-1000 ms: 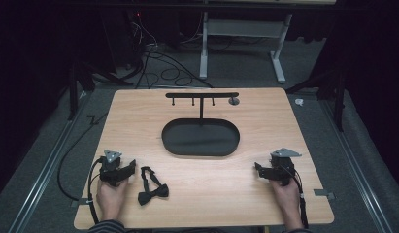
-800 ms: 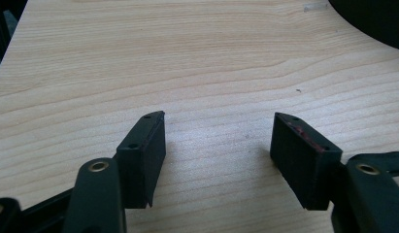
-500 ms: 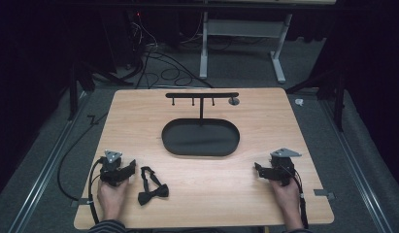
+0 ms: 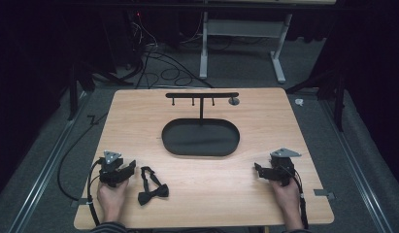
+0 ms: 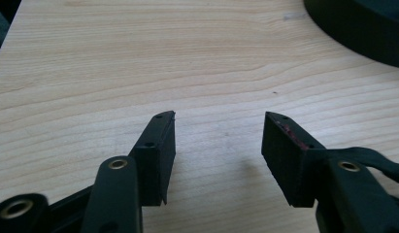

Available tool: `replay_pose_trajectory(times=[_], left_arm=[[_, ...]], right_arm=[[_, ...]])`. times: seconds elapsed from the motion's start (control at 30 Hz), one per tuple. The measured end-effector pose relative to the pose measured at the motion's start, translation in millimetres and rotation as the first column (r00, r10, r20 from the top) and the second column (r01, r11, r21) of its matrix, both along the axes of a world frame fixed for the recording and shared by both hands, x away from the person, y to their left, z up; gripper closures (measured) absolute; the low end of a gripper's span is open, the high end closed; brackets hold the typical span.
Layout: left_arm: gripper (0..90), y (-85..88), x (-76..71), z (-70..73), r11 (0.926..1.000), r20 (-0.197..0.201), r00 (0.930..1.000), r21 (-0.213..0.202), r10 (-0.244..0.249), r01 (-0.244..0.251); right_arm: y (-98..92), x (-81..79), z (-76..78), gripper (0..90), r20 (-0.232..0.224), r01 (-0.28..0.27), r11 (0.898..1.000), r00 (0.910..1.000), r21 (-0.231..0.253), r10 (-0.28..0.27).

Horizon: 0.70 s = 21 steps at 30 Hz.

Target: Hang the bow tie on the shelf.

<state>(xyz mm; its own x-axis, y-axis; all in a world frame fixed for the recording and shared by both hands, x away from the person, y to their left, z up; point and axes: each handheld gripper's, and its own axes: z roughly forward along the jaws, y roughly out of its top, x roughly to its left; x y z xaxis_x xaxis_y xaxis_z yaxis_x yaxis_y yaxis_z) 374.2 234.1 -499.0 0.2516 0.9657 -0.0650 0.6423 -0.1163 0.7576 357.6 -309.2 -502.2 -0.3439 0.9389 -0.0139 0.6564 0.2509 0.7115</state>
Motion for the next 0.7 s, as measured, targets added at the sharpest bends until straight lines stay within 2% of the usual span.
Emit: replay_pose_trajectory(times=[0.07, 0.17, 0.37, 0.7], left_arm=[[51.2, -1.6, -4.9, 2.5, 0.9995, -0.006, 0.9998, -0.026, -0.018, 0.018], [52.1, -3.3, -9.4, 4.6, 0.9993, -0.011, 0.9995, -0.024, -0.029, 0.028], [53.8, -6.7, -20.0, 9.8, 0.9975, -0.006, 0.9986, -0.048, -0.053, 0.052], [53.7, -21.1, -29.1, 12.2, 0.9929, -0.040, 0.9938, -0.062, -0.104, 0.101]], right_arm=[[0.0, 0.2, -0.1, 22.9, 0.002, -0.003, 1.000, 1.0000, -0.001, 0.003], [0.0, 0.1, -0.1, 22.9, 0.002, -0.003, 1.000, 1.0000, 0.000, 0.003], [0.0, 0.1, -0.1, 22.9, 0.002, -0.003, 1.000, 1.0000, 0.000, 0.003], [-0.1, 0.2, -0.1, 22.9, 0.002, -0.003, 1.000, 1.0000, 0.000, 0.003]])
